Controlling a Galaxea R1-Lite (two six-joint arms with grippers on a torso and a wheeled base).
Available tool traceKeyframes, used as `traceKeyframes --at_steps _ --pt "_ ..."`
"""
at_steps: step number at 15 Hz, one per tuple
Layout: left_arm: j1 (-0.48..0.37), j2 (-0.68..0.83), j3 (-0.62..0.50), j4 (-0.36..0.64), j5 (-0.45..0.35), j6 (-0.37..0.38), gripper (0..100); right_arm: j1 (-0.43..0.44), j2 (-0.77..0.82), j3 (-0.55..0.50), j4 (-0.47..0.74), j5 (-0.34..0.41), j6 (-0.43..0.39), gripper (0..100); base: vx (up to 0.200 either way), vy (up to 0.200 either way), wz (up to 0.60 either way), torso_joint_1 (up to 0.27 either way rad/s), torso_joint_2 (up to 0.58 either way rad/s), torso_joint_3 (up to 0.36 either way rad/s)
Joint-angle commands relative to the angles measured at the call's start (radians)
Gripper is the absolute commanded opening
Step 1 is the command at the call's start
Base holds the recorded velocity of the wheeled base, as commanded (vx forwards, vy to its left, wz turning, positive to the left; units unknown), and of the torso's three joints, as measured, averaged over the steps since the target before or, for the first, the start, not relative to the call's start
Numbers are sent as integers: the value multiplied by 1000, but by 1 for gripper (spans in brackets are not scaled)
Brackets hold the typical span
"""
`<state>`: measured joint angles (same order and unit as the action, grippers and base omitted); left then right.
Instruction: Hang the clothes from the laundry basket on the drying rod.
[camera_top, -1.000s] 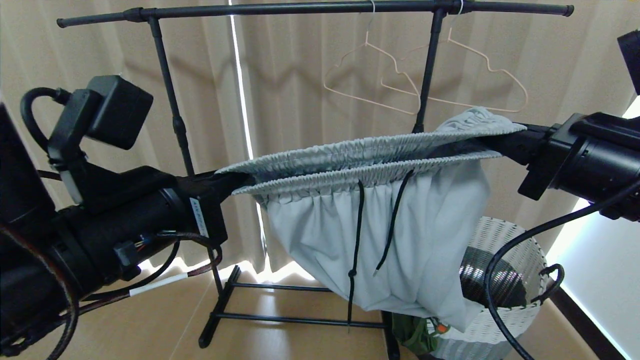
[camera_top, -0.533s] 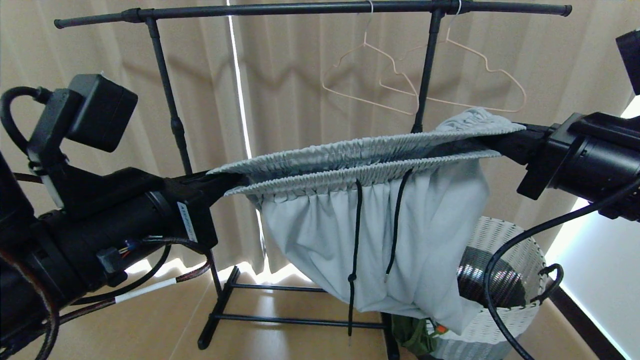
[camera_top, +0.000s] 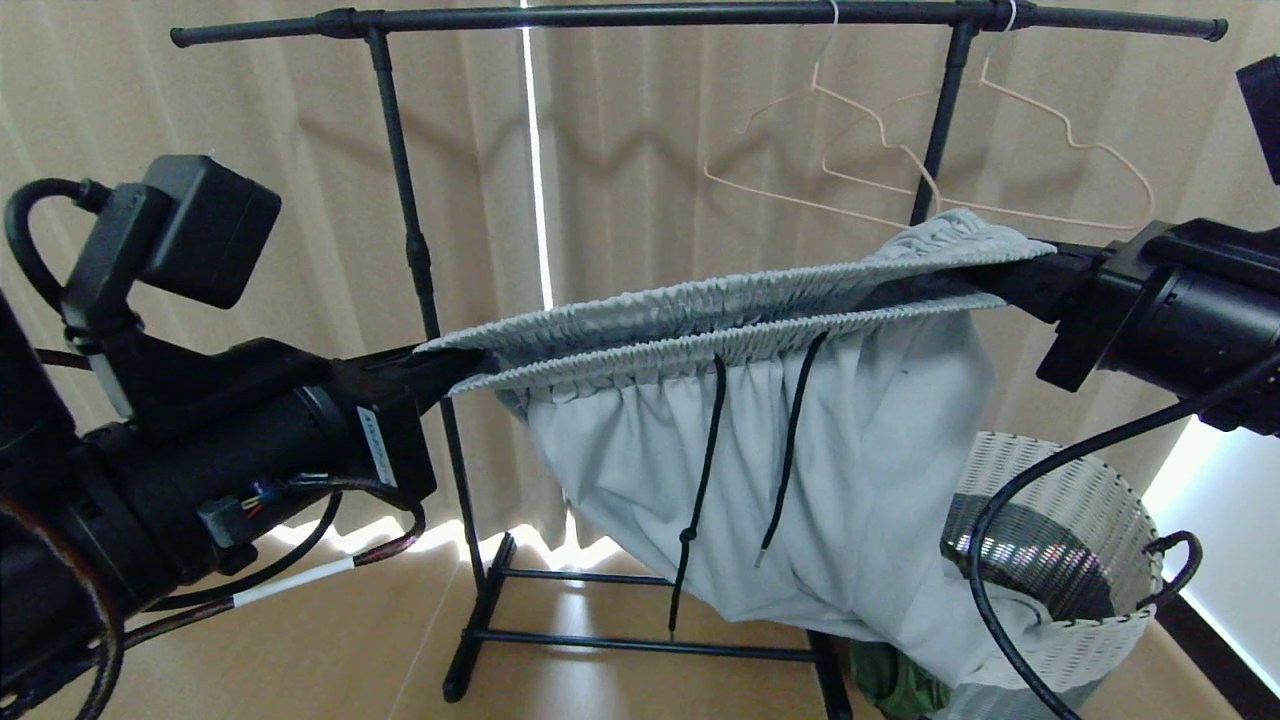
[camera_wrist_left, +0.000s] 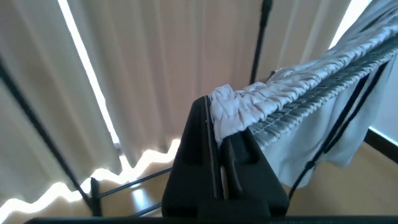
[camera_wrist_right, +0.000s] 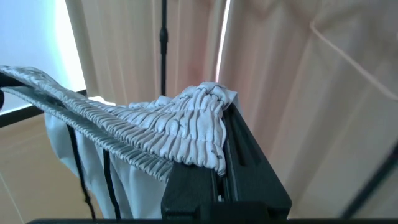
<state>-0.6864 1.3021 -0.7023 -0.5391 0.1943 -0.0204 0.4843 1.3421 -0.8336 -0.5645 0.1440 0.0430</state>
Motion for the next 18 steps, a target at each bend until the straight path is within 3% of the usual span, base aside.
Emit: traceKeyframes --at_steps 1,8,12,14,16,18 --pt "14 22 4 -4 4 7 0 0 -1 2 0 0 0 0 0 0 0 0 0 0" --pt "126 57 18 -8 2 28 0 0 45 8 -8 2 -9 0 0 0 0 0 0 0" --pt "252 51 -117 16 -1 25 0 16 103 -41 -55 11 -6 0 0 0 0 0 0 0" --pt "318 45 -217 93 -3 14 0 54 160 -98 -117 11 -3 0 0 0 0 0 0 0" --pt "323 28 -250 150 -9 0 0 59 186 -133 -163 12 -3 0 0 0 0 0 0 0" --pt "311 20 -217 154 -9 2 0 57 183 -124 -160 6 -9 0 0 0 0 0 0 0"
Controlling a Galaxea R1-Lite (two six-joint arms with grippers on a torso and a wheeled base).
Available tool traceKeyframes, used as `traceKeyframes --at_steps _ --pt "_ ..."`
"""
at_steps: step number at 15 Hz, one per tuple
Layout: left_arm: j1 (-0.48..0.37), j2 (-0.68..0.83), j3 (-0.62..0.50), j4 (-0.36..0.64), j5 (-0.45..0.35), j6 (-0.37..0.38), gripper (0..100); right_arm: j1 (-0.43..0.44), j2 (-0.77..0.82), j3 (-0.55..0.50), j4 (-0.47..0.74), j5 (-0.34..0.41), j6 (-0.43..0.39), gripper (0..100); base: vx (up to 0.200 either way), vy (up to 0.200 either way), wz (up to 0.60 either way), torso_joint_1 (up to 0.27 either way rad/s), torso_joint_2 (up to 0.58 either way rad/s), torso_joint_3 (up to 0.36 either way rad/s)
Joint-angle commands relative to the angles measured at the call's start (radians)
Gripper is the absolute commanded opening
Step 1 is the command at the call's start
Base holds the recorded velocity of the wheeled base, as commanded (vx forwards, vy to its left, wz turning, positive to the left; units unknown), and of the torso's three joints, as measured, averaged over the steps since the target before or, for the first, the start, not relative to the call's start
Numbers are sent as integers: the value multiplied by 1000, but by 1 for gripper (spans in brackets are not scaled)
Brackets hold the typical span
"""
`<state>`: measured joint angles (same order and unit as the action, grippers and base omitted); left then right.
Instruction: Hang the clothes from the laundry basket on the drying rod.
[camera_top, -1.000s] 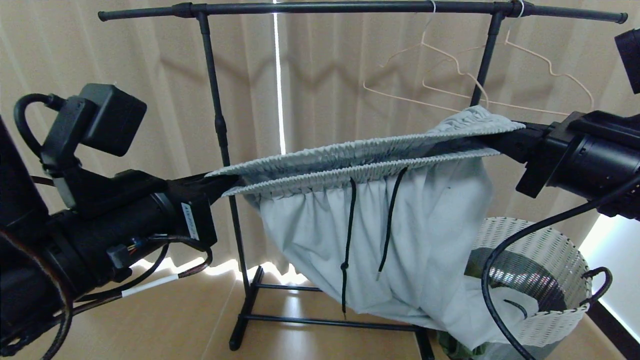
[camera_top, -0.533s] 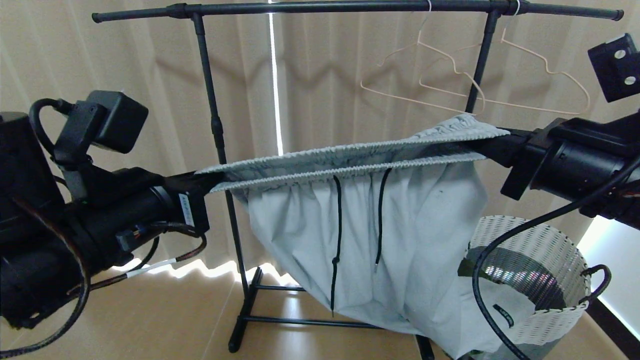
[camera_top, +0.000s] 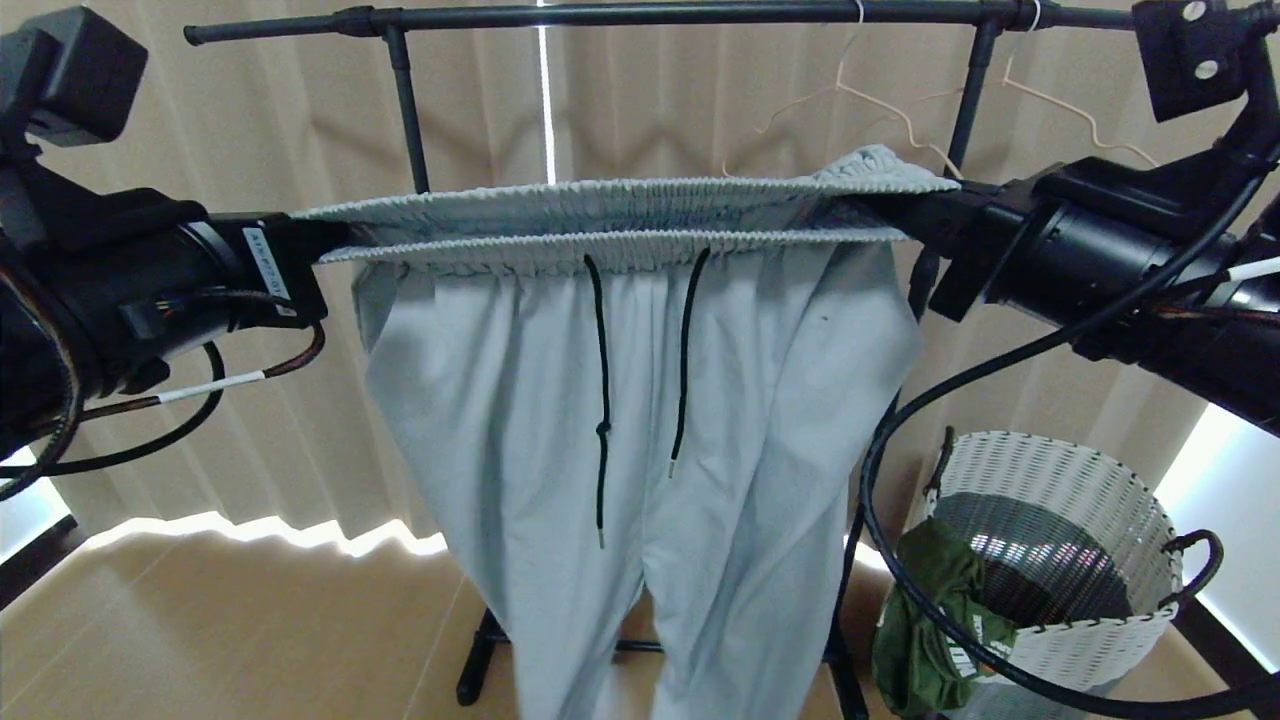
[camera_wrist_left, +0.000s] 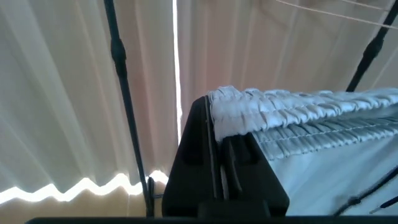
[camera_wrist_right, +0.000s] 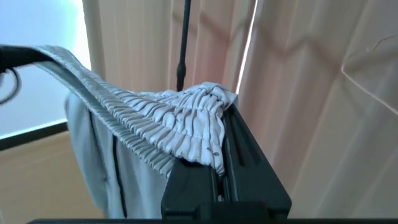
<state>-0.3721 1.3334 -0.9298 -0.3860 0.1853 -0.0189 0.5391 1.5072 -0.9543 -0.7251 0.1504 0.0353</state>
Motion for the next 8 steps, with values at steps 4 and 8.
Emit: traceKeyframes --at_steps 4,8 --pt "-83 -2 138 1 0 5 0 -77 -16 83 6 -6 -51 0 0 0 0 0 0 0" --pt "-174 18 160 -1 2 5 0 -108 -51 149 6 -12 -66 0 0 0 0 0 0 0"
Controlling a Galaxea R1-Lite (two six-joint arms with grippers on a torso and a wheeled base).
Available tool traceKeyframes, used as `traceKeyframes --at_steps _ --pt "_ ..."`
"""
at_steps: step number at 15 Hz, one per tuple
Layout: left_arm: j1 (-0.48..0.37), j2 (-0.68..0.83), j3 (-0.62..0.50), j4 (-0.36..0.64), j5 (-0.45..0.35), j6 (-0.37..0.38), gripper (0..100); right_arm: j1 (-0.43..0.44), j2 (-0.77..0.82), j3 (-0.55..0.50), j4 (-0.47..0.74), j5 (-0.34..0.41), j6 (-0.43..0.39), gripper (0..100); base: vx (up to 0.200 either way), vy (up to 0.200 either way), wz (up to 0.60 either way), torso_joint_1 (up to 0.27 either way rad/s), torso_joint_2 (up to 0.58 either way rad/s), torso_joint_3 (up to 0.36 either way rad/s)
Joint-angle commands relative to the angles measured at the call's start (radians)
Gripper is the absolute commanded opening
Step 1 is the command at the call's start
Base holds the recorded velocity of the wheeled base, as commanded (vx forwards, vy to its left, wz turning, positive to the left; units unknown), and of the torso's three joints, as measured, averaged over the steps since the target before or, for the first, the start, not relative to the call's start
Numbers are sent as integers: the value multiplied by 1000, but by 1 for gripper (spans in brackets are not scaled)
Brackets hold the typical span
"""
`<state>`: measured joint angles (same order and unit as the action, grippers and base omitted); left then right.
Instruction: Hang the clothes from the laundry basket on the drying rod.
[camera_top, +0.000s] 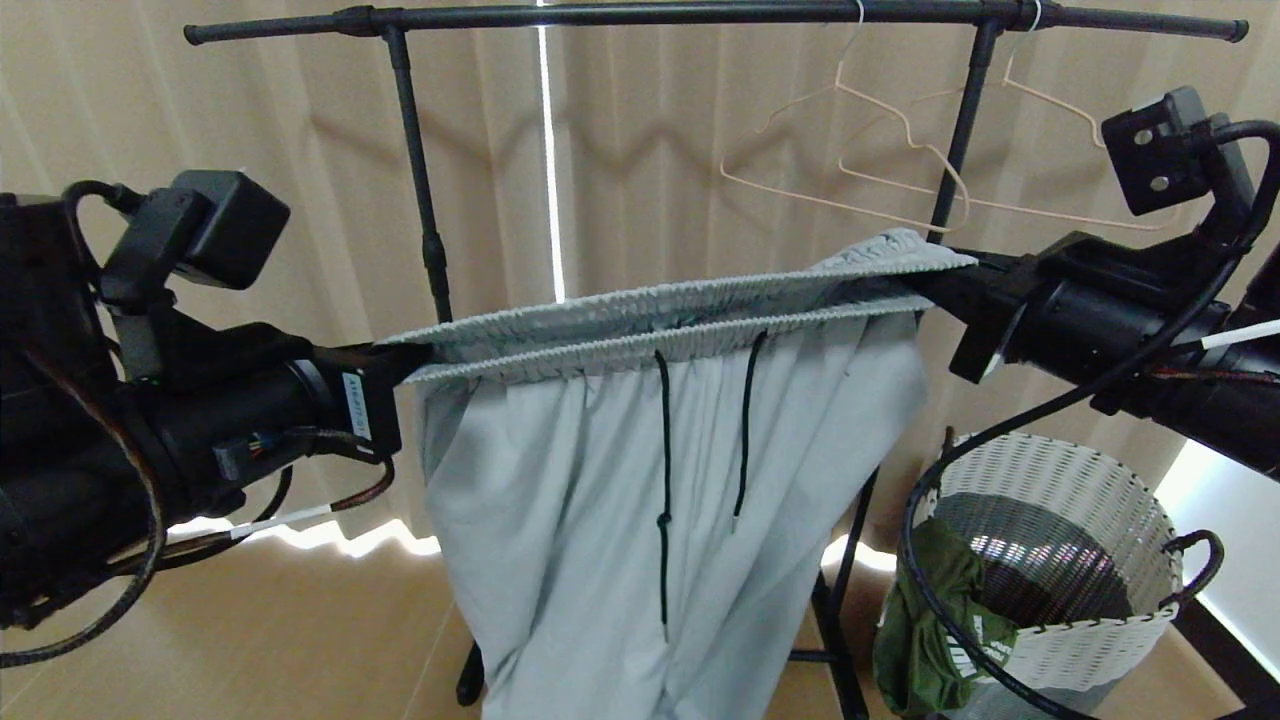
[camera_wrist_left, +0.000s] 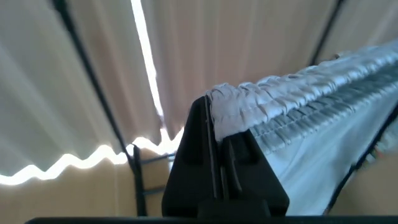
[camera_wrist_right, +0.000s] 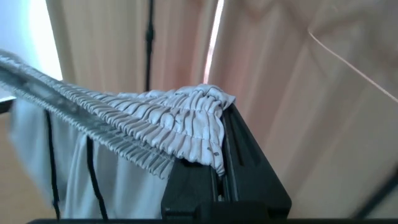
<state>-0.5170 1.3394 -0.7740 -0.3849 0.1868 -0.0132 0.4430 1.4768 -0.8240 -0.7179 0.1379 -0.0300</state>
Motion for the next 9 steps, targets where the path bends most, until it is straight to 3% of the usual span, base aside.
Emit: traceKeyframes --at_steps 1,3,9 --pt "-46 12 1 -3 0 -1 0 -18 -27 29 -2 -1 -1 0 0 0 0 0 0 0" --pt "-67 18 -17 -6 0 -1 0 -52 -32 45 -3 -1 -1 0 0 0 0 0 0 0" --pt "-67 92 -234 -40 -1 2 0 -69 -61 13 -12 -1 2 0 0 0 0 0 0 0"
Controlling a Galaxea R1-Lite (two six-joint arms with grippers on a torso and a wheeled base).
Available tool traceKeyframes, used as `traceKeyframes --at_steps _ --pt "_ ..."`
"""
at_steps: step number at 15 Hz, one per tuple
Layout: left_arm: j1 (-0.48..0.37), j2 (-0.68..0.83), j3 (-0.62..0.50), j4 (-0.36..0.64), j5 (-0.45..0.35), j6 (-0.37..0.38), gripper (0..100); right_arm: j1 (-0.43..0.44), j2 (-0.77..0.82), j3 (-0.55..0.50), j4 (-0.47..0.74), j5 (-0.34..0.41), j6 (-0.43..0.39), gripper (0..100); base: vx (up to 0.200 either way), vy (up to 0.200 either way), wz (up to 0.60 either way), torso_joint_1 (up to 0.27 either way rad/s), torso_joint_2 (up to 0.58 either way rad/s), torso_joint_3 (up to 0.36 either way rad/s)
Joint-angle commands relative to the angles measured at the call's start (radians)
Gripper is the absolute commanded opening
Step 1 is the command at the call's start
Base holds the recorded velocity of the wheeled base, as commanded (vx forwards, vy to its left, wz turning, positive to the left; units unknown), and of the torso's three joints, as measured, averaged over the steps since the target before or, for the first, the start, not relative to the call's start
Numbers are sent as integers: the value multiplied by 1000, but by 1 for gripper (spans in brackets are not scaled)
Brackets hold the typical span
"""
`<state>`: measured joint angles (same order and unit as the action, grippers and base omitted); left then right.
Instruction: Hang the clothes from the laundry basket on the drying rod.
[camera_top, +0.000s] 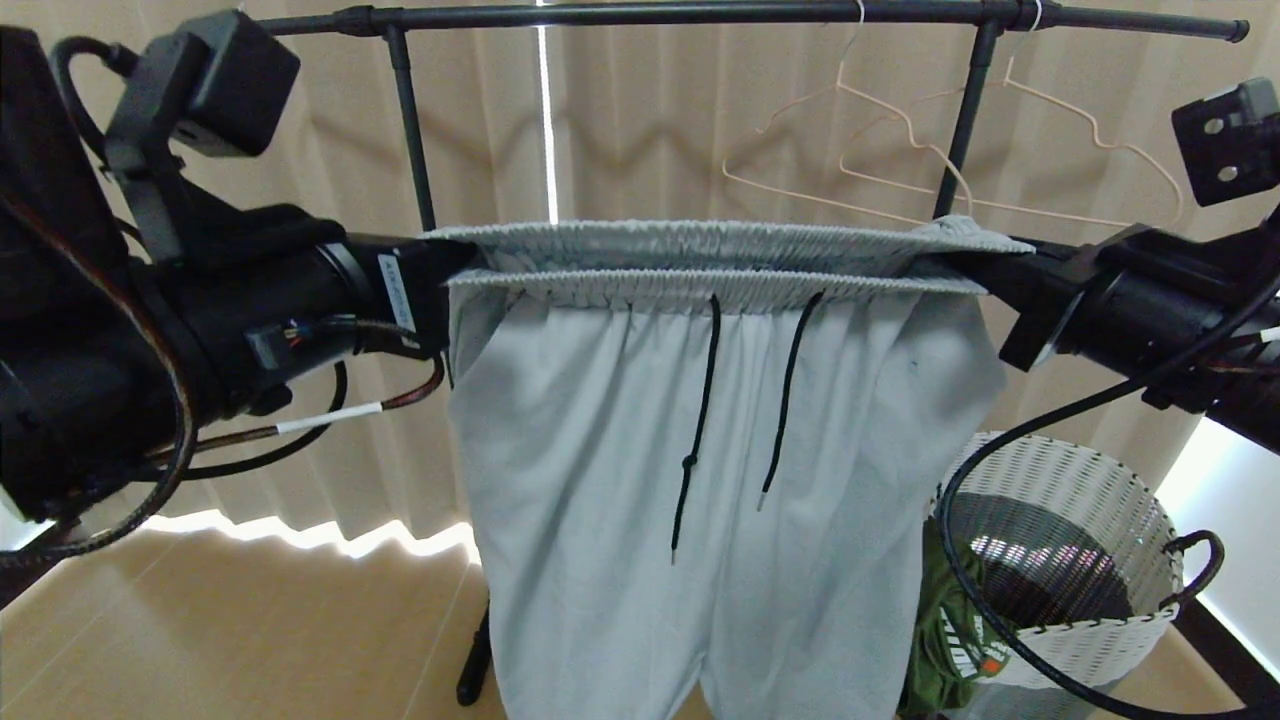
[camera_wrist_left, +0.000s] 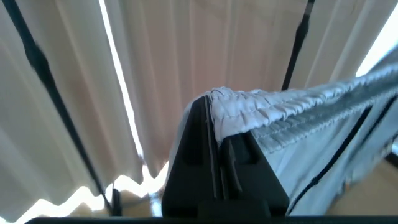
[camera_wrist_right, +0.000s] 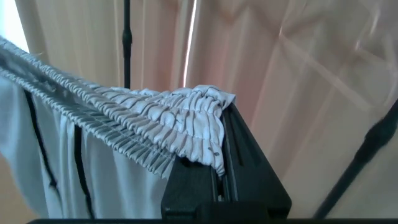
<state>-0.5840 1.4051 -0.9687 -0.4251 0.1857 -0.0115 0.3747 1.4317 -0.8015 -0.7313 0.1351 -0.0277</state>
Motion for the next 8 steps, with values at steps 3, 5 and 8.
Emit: traceKeyframes --at_steps 3,5,8 --pt "-2 25 -56 5 0 13 0 0 -8 -68 3 8 2 0 0 0 0 0 0 0" --pt "-2 -5 -19 49 6 31 0 0 0 -70 1 6 2 0 0 0 0 0 0 0" --pt "-22 -61 -50 131 1 31 0 0 -13 -67 7 0 2 0 0 0 0 0 0 0"
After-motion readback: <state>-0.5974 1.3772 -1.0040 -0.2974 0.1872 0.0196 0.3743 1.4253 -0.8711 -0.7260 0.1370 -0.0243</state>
